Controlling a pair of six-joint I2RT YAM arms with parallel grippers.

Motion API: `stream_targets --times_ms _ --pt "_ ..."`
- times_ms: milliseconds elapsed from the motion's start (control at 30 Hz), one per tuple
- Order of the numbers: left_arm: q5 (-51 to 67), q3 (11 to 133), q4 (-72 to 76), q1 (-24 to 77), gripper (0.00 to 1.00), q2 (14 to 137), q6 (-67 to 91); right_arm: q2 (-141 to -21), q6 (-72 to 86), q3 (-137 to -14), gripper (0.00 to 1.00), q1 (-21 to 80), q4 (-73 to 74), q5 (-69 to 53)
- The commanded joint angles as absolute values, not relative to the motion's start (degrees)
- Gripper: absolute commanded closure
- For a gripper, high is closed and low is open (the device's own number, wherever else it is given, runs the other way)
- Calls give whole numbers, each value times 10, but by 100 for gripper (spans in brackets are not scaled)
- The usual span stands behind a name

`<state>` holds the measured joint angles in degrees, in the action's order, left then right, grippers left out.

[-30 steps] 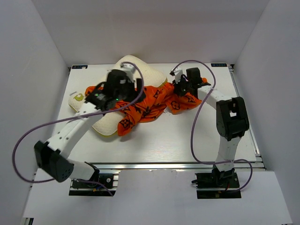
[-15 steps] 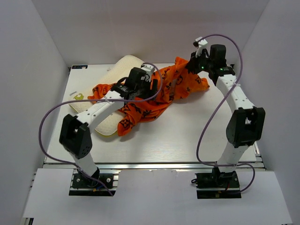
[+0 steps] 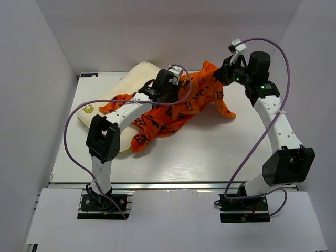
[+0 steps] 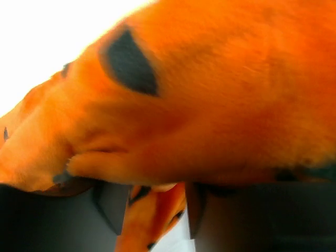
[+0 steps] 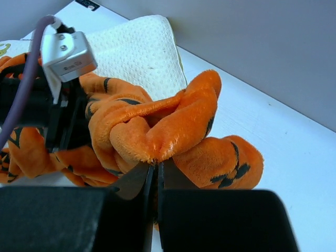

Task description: Put the pillow into the pillowcase

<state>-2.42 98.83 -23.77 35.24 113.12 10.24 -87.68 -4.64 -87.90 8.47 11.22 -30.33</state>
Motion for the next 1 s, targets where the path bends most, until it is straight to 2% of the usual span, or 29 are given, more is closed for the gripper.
stream_targets --times_ms 0,100,133,233,333,467,667,833,967 --pt "-43 1043 -229 352 64 1138 100 -821 -46 -856 100 62 113 -316" --pt "-43 1098 -231 350 79 1167 100 -783 -68 -832 100 41 128 -316" --pt "-40 1151 -238 349 83 1178 100 -766 -70 -814 100 34 141 -318" --pt "-15 1276 -251 349 90 1238 105 -729 -83 -770 100 7 164 -323" --pt "24 1304 -199 349 100 1268 139 -684 -115 -727 100 -17 180 -322" --pt "89 1369 -150 349 100 1319 193 -625 -140 -643 100 -20 222 -322" --pt "148 1392 -95 386 100 1373 227 -556 -136 -549 100 -20 288 -373" --pt "166 1397 -61 410 100 1386 228 -526 -140 -524 100 -15 339 -460" --pt "166 1403 -25 428 100 1388 231 -515 -163 -520 100 17 375 -482"
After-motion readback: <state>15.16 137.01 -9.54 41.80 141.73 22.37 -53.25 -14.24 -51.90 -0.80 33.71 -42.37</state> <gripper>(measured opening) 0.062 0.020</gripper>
